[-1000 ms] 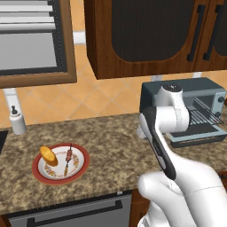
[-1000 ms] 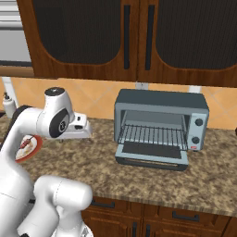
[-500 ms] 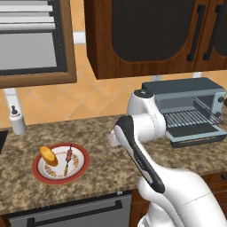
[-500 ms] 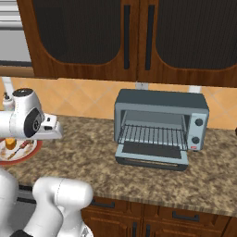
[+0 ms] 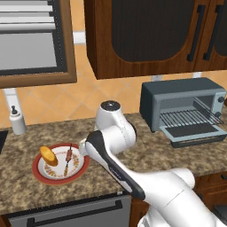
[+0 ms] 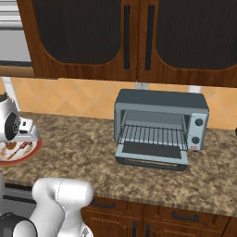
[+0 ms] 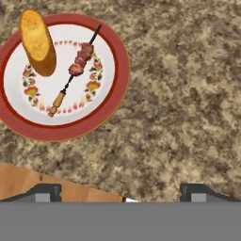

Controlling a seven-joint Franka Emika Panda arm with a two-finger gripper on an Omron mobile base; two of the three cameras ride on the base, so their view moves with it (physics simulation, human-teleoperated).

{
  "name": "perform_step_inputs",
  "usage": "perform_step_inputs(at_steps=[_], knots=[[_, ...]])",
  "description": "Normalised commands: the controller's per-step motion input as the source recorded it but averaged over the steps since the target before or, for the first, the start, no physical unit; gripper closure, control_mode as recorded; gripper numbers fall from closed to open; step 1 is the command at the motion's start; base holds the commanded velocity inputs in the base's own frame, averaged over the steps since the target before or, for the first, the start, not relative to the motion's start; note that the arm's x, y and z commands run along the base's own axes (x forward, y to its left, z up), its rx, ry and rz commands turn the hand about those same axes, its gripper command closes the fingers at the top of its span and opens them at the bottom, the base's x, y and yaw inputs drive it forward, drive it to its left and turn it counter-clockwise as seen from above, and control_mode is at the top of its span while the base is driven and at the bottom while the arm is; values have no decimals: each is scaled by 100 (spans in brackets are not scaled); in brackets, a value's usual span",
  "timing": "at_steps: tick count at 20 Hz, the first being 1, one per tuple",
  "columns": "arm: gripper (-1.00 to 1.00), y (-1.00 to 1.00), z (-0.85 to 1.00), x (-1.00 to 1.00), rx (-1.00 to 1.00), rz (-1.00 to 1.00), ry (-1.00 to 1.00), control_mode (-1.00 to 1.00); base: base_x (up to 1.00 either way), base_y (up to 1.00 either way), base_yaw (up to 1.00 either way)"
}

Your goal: Pick up the kebab skewer and baguette bread, and place them inside the toaster oven. Close the toaster oven door and start by setting the timer.

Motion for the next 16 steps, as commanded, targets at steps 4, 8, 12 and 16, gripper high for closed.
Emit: perform_step_inputs(at_steps=[4,8,12,16], knots=[[-100,50,-2,21,1,2,7,-100,0,0,0],[-100,21,-3,18,0,2,6,-100,0,0,0],[-100,59,-18,26,0,0,5,-100,0,0,0],[-100,57,-19,28,0,0,3,-100,0,0,0]])
